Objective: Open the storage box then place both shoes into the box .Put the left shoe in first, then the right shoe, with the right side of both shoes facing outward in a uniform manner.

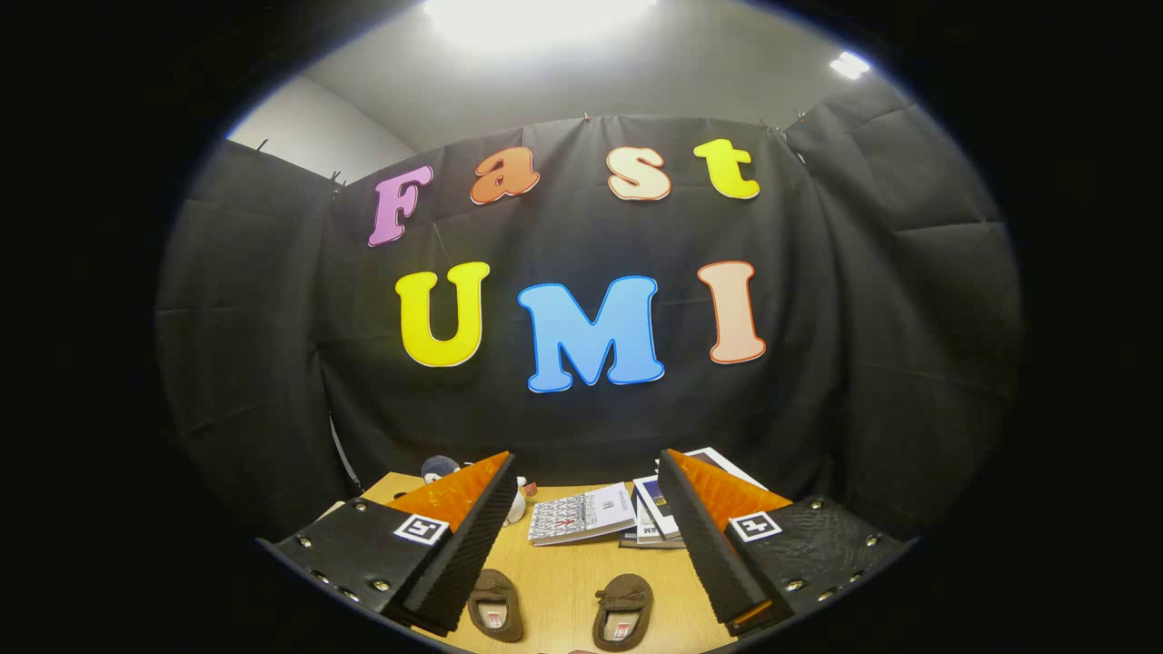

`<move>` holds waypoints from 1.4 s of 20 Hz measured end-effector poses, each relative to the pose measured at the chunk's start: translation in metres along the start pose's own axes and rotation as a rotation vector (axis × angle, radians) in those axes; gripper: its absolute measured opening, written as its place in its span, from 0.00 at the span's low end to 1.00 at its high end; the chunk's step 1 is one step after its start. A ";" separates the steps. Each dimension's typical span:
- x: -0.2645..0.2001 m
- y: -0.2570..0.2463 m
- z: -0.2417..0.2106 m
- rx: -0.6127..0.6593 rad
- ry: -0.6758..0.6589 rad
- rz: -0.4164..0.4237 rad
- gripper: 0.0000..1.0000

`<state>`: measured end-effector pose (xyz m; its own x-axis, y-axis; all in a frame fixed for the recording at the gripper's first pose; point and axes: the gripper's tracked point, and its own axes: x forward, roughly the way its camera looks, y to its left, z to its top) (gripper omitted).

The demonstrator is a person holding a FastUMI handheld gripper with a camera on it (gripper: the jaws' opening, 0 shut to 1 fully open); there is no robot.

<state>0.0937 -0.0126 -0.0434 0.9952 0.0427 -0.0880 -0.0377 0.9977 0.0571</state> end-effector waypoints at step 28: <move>0.048 0.227 -0.256 0.583 0.813 0.655 0.97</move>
<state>0.1101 0.2301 -0.2893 0.4450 0.7652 -0.4652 -0.2608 0.6077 0.7501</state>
